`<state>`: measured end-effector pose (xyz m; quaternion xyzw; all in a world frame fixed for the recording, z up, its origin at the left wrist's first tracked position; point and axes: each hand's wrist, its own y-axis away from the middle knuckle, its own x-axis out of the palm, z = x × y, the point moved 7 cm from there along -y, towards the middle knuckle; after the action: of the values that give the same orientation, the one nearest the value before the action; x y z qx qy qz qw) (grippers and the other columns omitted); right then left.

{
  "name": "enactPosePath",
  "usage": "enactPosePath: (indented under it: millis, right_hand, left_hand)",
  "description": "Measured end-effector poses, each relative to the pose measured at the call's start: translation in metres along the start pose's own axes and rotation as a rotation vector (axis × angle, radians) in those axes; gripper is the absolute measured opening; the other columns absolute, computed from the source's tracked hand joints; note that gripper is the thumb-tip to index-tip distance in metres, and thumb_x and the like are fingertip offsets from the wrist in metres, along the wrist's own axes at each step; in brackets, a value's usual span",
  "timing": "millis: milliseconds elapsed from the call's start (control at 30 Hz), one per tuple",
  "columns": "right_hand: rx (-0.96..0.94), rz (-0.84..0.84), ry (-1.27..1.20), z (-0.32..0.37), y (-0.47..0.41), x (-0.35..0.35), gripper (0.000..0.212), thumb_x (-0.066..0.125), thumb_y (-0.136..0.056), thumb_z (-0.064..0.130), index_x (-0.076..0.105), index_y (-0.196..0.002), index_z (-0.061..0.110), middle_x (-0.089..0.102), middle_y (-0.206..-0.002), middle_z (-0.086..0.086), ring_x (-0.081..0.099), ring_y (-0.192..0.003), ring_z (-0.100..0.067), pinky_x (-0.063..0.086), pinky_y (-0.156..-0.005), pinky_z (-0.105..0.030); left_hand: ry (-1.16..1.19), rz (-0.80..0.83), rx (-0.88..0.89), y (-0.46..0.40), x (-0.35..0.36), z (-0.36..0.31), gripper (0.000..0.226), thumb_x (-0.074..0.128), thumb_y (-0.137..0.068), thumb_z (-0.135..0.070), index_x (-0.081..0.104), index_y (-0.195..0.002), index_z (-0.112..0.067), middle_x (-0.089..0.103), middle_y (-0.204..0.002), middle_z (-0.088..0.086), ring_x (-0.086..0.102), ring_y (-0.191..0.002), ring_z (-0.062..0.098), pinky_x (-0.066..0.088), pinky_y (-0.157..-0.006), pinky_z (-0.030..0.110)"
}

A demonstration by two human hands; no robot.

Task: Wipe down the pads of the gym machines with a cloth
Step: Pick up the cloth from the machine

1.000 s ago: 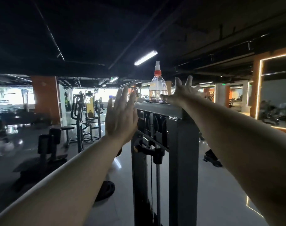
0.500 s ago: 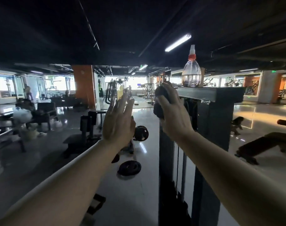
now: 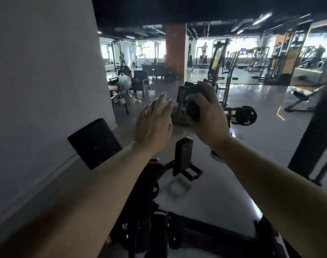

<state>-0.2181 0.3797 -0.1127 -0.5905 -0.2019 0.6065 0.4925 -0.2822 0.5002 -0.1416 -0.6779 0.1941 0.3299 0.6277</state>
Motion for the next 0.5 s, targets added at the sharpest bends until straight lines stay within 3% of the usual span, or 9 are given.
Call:
enactPosePath:
  millis: [100,167,267,333,433,500]
  right_hand:
    - [0.167,-0.039,-0.311,0.04,0.005,0.067,0.029,0.071,-0.075,0.015,0.062,-0.102,0.009,0.048,-0.13,-0.01,0.054,-0.105,-0.017,0.048,-0.086,-0.026]
    - [0.349,-0.012,-0.458,0.055,0.02,0.111,0.023,0.074,-0.077,0.015,0.064,-0.098,0.014,0.051,-0.125,-0.003,0.05,-0.102,-0.005,0.04,-0.085,-0.009]
    - [0.557,0.062,-0.614,0.068,0.05,0.16,0.015,0.074,-0.08,0.018,0.063,-0.089,0.021,0.054,-0.118,-0.002,0.052,-0.095,-0.001,0.035,-0.079,0.001]
    - [0.657,0.126,-0.713,0.077,0.071,0.194,0.016,0.074,-0.08,0.017,0.062,-0.083,0.027,0.055,-0.113,-0.002,0.056,-0.098,-0.01,0.042,-0.087,-0.009]
    - [0.76,0.224,-0.844,0.089,0.099,0.239,0.012,0.072,-0.069,0.037,0.065,-0.077,0.041,0.059,-0.111,-0.003,0.059,-0.104,-0.021,0.05,-0.094,-0.039]
    - [0.809,0.271,-0.92,0.094,0.108,0.261,0.013,0.068,-0.067,0.043,0.066,-0.079,0.04,0.063,-0.108,-0.008,0.062,-0.103,-0.023,0.051,-0.094,-0.045]
  left_hand:
    - [-0.027,0.045,-0.04,0.036,0.004,0.071,0.055,0.052,-0.088,-0.015,0.04,-0.141,-0.013,0.031,-0.153,0.009,0.036,-0.137,0.027,0.037,-0.106,0.046]
    - [-0.035,0.073,-0.069,0.062,0.008,0.107,0.056,0.055,-0.086,-0.013,0.041,-0.14,-0.011,0.035,-0.151,0.012,0.04,-0.134,0.029,0.039,-0.105,0.047]
    - [-0.001,0.122,-0.113,0.101,0.018,0.135,0.056,0.056,-0.086,-0.013,0.042,-0.14,-0.011,0.04,-0.148,0.011,0.043,-0.131,0.028,0.038,-0.105,0.045]
    - [0.057,0.163,-0.155,0.127,0.03,0.15,0.056,0.058,-0.086,-0.014,0.042,-0.14,-0.012,0.042,-0.146,0.01,0.044,-0.131,0.026,0.038,-0.104,0.042]
    - [0.145,0.24,-0.156,0.16,0.052,0.161,0.059,0.064,-0.083,-0.014,0.044,-0.139,-0.01,0.049,-0.141,0.009,0.049,-0.128,0.024,0.043,-0.103,0.042]
    - [0.18,0.274,-0.156,0.17,0.064,0.167,0.061,0.067,-0.08,-0.015,0.045,-0.136,-0.007,0.053,-0.136,0.01,0.053,-0.123,0.025,0.046,-0.1,0.044]
